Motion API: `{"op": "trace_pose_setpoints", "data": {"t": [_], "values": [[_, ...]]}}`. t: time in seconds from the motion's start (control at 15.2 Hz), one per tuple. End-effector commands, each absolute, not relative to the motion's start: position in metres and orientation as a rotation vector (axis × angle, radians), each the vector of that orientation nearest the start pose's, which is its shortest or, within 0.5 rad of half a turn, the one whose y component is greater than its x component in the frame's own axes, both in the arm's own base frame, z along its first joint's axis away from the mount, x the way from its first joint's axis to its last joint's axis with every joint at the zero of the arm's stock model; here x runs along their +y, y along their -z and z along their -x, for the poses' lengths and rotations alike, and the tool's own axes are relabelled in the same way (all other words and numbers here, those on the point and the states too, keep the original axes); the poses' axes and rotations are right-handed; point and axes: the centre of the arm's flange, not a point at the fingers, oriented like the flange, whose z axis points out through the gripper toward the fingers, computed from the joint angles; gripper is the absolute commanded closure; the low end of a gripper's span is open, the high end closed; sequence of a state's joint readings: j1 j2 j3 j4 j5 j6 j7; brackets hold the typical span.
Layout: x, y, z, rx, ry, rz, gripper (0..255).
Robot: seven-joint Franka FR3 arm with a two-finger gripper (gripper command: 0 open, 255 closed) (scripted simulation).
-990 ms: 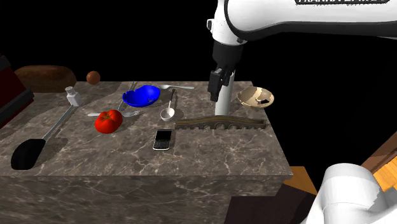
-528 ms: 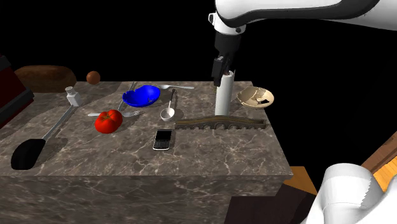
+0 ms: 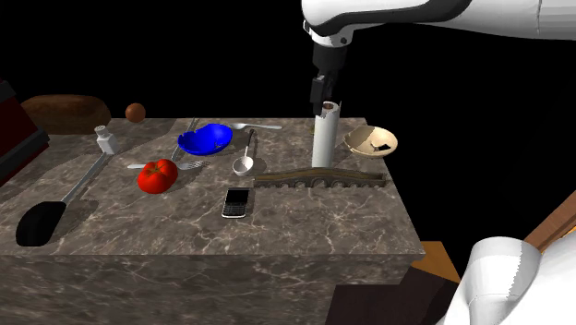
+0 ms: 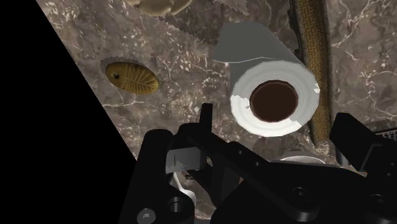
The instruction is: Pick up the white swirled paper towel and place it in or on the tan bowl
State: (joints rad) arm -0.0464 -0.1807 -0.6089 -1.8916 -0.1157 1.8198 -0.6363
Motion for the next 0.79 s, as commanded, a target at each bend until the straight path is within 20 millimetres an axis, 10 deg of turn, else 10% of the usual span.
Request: {"op": "trace_pose_setpoints", "data": {"t": [0.0, 0.73], "values": [[-0.345, -0.562, -0.397, -0.016, 0.09, 3.196, 0], [-0.346, -0.543, -0.398, -0.016, 0.09, 3.196, 0]]}}
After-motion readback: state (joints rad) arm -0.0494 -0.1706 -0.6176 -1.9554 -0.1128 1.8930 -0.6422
